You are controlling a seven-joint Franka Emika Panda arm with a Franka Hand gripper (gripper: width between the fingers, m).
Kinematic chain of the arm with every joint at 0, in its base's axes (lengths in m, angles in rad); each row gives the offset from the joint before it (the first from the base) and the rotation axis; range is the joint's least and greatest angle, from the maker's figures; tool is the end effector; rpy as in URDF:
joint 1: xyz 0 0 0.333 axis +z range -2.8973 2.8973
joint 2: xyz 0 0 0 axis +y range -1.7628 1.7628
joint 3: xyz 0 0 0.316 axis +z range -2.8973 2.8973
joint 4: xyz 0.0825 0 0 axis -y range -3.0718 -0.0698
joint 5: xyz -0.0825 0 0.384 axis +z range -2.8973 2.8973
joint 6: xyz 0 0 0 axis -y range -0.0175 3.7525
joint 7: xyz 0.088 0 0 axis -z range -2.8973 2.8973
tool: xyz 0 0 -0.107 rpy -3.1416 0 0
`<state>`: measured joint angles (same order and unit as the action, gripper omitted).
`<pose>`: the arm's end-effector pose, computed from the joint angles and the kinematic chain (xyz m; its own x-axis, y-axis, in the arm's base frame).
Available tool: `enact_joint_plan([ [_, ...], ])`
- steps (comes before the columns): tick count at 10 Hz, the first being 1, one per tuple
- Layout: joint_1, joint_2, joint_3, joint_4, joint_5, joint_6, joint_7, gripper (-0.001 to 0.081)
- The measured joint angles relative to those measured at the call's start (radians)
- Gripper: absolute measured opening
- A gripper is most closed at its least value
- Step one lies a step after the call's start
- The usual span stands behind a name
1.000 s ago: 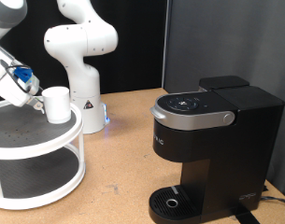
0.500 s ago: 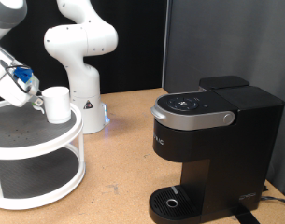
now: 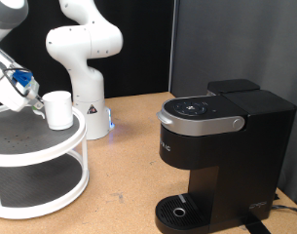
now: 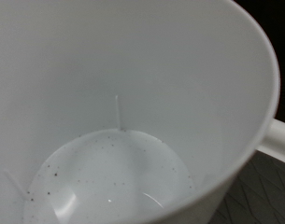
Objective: Make a cup of coffee with the keurig machine
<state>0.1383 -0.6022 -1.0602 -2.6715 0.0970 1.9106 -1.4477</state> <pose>0.2420 -0.2450 0.3204 0.7480 0.4359 0.5005 0.6548 -0.6075 -0.4496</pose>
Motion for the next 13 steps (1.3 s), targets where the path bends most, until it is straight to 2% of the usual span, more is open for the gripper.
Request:
enact_joint_plan([
  [2, -0.010, -0.022, 0.020, 0.003, 0.007, 0.002, 0.020, 0.0068],
  [3, -0.014, -0.041, 0.030, 0.012, 0.018, -0.026, 0.033, 0.0068],
  [10, -0.031, -0.166, 0.127, 0.137, 0.085, -0.290, 0.177, 0.0068],
  [13, -0.032, -0.165, 0.124, 0.114, 0.106, -0.260, 0.207, 0.0068],
])
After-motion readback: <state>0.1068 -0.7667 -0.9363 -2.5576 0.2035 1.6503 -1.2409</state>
